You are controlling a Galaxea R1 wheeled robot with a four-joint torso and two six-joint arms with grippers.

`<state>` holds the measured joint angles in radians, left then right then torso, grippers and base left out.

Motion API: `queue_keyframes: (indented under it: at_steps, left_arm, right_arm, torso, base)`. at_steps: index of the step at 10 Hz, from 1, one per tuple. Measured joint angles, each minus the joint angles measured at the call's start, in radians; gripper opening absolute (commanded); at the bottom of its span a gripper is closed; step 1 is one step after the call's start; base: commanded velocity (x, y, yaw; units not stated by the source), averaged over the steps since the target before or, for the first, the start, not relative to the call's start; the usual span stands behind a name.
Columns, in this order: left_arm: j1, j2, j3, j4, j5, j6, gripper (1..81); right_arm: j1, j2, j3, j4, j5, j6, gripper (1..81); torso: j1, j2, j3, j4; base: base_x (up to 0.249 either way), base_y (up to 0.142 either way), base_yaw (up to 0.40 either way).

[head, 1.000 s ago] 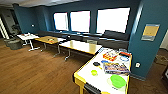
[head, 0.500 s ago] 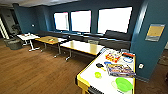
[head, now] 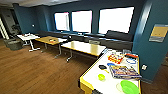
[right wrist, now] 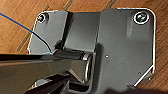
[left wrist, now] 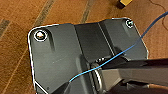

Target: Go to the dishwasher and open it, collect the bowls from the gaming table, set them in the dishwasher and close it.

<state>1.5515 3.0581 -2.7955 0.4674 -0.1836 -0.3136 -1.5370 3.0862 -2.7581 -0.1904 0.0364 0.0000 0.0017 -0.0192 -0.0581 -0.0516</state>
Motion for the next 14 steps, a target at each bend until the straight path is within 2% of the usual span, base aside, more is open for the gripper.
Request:
queue_keyframes:
  at_steps: [10, 14]
  left_arm:
    - [0.001, 0.000, 0.000, 0.000, 0.001, 0.000, 81.1]
    - [0.000, -0.003, -0.001, 0.000, 0.001, 0.000, 81.1]
  right_arm:
    - [0.000, -0.001, 0.000, 0.000, -0.001, 0.000, 81.1]
    - [0.006, -0.001, 0.000, 0.000, 0.001, 0.000, 81.1]
  torso:
    - [0.000, 0.000, 0.000, 0.000]
    - [0.001, 0.000, 0.000, 0.000]
  base:
    - [0.103, 0.079, 0.000]
    - [0.021, 0.000, 0.000]
